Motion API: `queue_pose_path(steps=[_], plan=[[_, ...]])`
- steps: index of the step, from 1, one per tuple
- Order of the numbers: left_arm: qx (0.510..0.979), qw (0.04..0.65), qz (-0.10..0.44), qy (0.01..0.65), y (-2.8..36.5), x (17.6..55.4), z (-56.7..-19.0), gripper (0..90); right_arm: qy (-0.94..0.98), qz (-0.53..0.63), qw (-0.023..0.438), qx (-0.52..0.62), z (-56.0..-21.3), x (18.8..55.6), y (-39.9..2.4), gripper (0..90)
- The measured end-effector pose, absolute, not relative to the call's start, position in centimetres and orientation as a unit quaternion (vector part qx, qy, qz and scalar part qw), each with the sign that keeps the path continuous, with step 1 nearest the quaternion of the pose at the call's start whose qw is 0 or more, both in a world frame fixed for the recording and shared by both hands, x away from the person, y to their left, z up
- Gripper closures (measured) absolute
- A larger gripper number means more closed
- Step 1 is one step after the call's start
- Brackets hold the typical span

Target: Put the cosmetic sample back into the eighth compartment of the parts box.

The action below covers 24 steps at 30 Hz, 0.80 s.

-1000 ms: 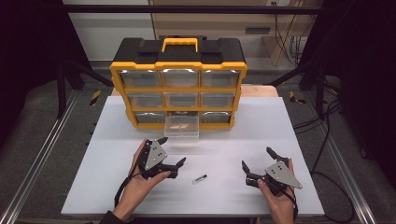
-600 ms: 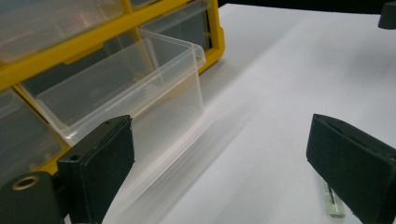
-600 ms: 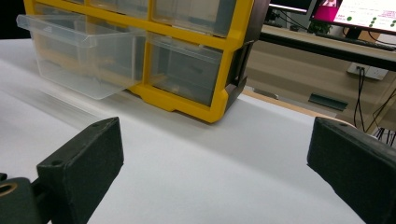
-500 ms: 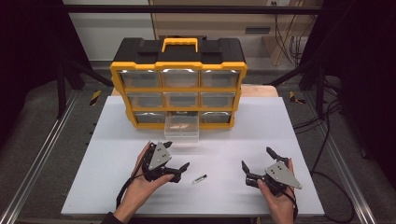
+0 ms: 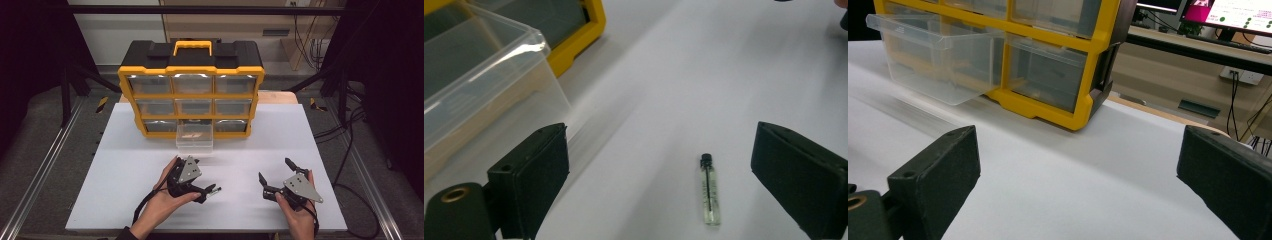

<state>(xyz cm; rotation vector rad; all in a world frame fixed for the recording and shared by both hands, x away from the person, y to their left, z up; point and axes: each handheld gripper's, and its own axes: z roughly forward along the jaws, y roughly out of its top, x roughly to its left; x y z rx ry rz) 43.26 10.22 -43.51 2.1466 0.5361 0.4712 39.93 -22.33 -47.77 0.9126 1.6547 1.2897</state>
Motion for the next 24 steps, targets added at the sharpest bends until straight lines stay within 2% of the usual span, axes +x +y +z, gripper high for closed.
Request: queue_pose_path(steps=[24], plan=[[0.882,0.4,0.148,0.201,8.2,43.2,-45.0,10.8,0.661,0.51,0.414,0.362,-47.8,40.0,-22.2,3.9]])
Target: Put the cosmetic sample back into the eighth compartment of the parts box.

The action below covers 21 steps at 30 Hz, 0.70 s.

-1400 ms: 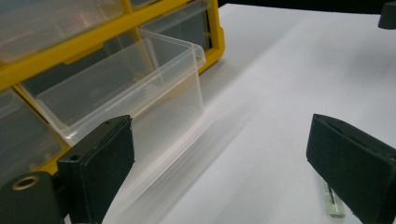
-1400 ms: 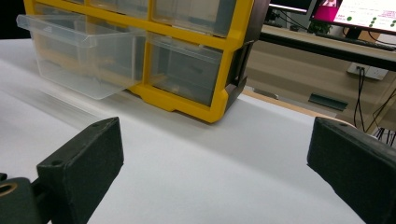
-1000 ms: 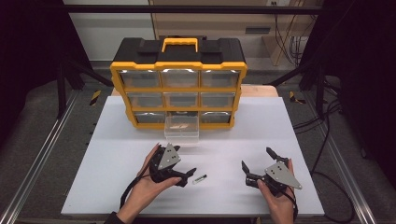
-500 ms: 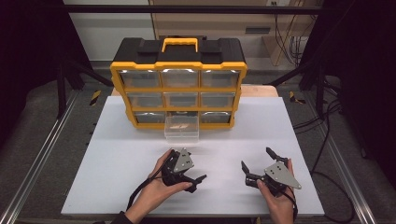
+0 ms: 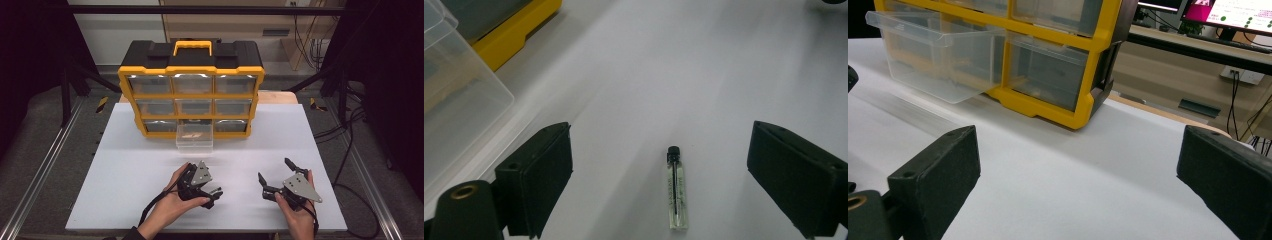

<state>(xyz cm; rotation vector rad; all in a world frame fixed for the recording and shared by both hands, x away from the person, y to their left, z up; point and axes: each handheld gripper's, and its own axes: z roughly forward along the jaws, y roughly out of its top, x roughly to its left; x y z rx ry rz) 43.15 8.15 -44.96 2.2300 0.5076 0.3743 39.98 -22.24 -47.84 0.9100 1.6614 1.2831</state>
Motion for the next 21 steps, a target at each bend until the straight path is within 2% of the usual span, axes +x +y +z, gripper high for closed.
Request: queue_pose_path(steps=[21], plan=[[0.892,0.386,0.138,0.191,7.94,43.05,-45.32,10.5,0.658,0.513,0.414,0.364,-47.81,39.98,-22.36,3.9]])
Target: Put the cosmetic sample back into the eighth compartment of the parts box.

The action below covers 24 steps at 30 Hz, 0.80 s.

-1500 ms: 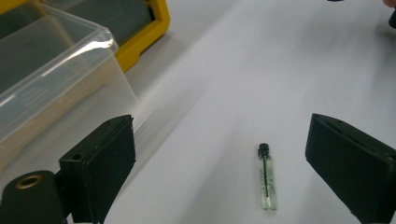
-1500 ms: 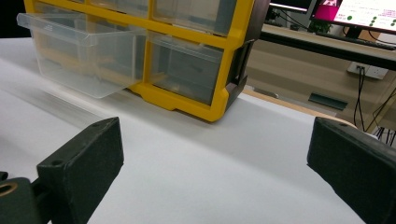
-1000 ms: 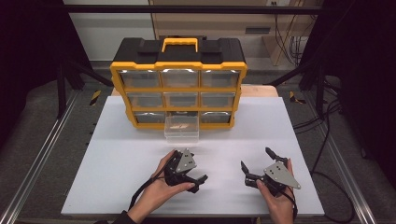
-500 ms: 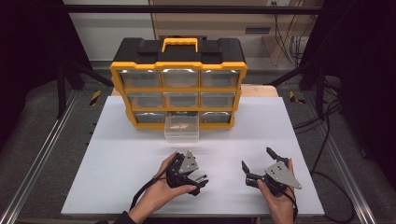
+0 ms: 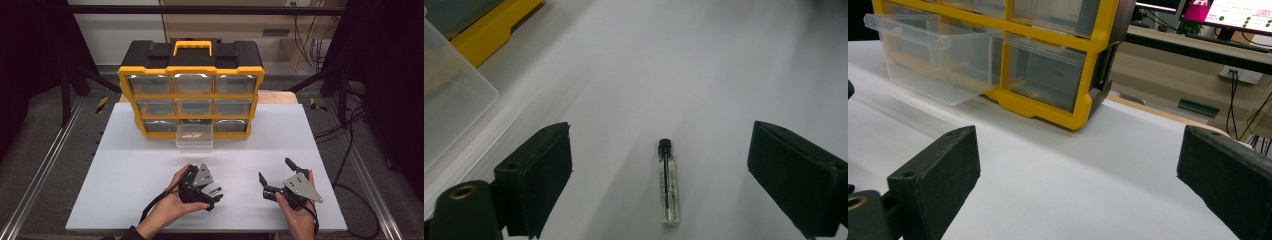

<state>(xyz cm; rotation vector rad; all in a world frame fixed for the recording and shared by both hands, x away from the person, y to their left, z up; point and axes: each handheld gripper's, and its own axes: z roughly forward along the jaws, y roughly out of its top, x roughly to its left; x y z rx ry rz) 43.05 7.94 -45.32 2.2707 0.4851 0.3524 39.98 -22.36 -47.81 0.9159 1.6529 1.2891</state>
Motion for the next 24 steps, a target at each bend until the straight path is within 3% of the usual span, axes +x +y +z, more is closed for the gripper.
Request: queue_pose_path(steps=[17,24], plan=[[0.895,0.38,0.126,0.199,8.2,43.6,-45.5,19.5,0.656,0.514,0.417,0.363,-47.6,39.8,-22.4,4.2],[0.898,0.371,0.125,0.199,8.4,42.9,-45.3,27.5,0.664,0.509,0.417,0.354,-47.6,39.6,-21.7,4.1]])
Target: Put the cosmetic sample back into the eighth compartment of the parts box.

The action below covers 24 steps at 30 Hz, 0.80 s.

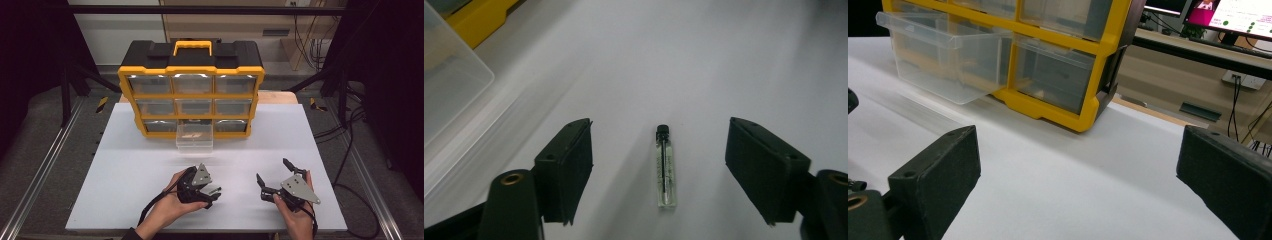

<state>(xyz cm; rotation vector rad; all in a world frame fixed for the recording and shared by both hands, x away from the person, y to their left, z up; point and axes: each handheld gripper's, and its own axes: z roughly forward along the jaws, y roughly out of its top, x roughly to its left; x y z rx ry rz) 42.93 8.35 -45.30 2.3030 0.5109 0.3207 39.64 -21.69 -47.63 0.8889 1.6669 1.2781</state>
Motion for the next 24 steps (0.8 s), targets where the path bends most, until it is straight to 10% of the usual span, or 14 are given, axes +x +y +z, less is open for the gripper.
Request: queue_pose_path(steps=[24], plan=[[0.912,0.334,0.093,0.218,7.5,43.7,-46.6,59.6,0.659,0.511,0.417,0.362,-47.7,39.8,-22.2,4.1]])
